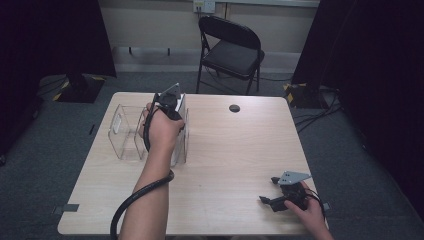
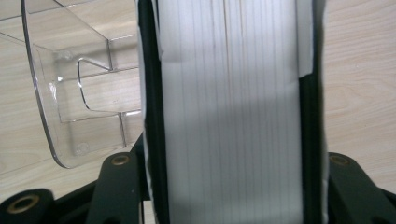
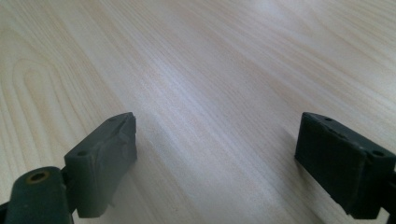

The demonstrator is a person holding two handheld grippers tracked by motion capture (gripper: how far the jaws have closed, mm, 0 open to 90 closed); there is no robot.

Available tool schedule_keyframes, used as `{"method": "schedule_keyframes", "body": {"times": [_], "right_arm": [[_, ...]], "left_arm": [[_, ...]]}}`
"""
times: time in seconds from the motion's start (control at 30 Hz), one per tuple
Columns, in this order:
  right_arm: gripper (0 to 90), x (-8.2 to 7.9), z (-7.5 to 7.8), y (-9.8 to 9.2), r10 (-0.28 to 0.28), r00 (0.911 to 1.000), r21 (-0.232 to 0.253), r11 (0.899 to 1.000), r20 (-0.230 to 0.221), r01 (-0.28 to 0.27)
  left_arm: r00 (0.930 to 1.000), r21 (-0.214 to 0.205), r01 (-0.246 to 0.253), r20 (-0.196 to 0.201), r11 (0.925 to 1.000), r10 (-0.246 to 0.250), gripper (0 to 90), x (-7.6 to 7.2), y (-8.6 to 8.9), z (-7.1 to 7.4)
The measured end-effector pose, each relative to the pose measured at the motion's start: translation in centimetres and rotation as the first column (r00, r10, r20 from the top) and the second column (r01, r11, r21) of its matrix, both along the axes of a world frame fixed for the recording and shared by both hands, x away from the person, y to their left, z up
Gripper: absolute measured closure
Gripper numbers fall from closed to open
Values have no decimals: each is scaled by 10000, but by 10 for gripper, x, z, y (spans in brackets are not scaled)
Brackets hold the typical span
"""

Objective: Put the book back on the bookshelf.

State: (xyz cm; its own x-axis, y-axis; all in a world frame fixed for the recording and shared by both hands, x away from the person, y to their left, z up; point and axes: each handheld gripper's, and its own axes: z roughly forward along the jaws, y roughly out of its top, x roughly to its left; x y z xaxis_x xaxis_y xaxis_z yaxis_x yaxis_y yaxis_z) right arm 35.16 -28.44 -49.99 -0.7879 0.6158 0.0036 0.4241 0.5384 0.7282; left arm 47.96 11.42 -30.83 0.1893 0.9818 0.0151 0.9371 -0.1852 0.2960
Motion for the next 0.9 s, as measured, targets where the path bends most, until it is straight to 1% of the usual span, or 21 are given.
{"method": "schedule_keyframes", "body": {"times": [0.07,0.13,0.2,0.23,0.27,0.3,0.37,0.4,0.47,0.5,0.53,0.57,0.6,0.7,0.77,0.83,0.9], "right_arm": [[118,0,0,0,-4,10000,2,10000,-4,4],[119,0,0,0,3,10000,-1,10000,2,-3],[118,0,0,0,-6,10000,1,10000,-8,6],[118,0,0,0,5,10000,0,10000,-2,-5],[118,0,0,0,-2,10000,0,10000,1,2],[119,0,0,0,4,10000,-1,10000,7,-4],[119,0,0,0,8,10000,-1,10000,18,-8],[119,0,0,0,8,10000,-1,10000,16,-8],[119,0,0,0,8,10000,-2,10000,14,-8],[119,0,0,0,8,10000,-2,10000,16,-8],[119,0,0,0,4,10000,1,10000,6,-4],[119,0,0,0,4,10000,1,10000,6,-4],[119,0,0,0,7,10000,0,10000,16,-7],[119,0,0,0,9,10000,-3,10000,17,-9],[119,0,0,0,8,10000,-3,10000,16,-8],[119,0,0,0,22,10000,-13,10000,18,-22],[119,0,0,0,32,10000,-14,10000,34,-32]], "left_arm": [[10000,-125,-28,-4,9999,28,469,-1,1,0],[9999,-44,158,-24,9999,-158,469,-1,2,0],[10000,-122,66,6,9999,-66,469,-2,2,-1],[9998,-105,212,-32,9997,-212,469,-2,3,-1],[9998,-108,213,-26,9997,-213,469,-3,3,-1],[10000,-241,29,-14,9997,-29,469,-3,2,-1],[10000,-309,34,-28,9995,-35,469,-4,3,0],[10000,-238,10,-5,9997,-10,469,-5,3,0],[10000,-307,17,22,9995,-16,469,-6,3,1],[9998,-241,213,11,9995,-213,469,-6,5,1],[9999,-227,118,58,9997,-117,469,-7,4,1],[9998,-195,177,67,9997,-175,468,-7,4,1],[9999,-288,63,128,9996,-60,468,-8,4,1],[9998,-300,188,44,9994,-187,467,-10,6,0],[10000,-366,37,85,9993,-33,460,-12,7,1],[10000,-395,34,86,9992,-30,454,-13,8,1],[9998,-342,166,118,9993,-162,448,-14,8,2]]}}
